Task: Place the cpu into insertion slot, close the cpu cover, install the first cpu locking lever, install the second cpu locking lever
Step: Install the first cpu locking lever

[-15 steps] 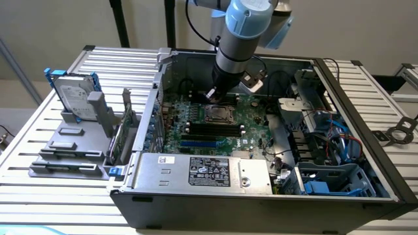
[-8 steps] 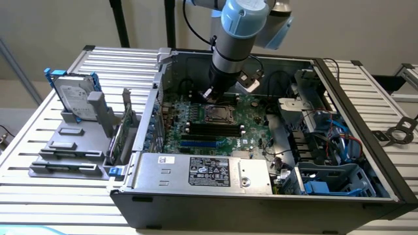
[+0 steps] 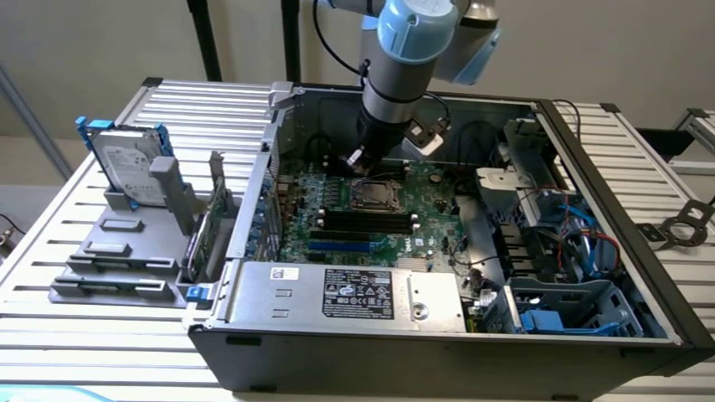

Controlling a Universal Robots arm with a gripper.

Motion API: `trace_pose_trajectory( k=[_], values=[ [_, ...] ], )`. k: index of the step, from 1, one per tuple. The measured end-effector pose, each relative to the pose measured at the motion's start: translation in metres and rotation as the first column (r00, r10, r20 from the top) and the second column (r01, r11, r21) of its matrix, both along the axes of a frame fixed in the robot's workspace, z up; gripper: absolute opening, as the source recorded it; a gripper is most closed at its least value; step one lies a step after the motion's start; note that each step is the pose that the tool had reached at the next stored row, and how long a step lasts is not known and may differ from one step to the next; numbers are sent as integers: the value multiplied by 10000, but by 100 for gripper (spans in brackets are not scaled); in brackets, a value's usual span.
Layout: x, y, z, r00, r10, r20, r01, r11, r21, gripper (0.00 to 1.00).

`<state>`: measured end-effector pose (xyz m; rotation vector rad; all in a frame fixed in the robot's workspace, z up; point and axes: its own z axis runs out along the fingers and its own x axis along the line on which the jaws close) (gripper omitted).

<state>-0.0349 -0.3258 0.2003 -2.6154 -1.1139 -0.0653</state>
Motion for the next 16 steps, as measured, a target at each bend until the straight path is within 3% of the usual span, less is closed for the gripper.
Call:
trace_pose_trajectory(
  k=[16],
  values=[
    [109, -11, -10, 10000, 23, -3, -23, 10000, -1, 11]
  ],
)
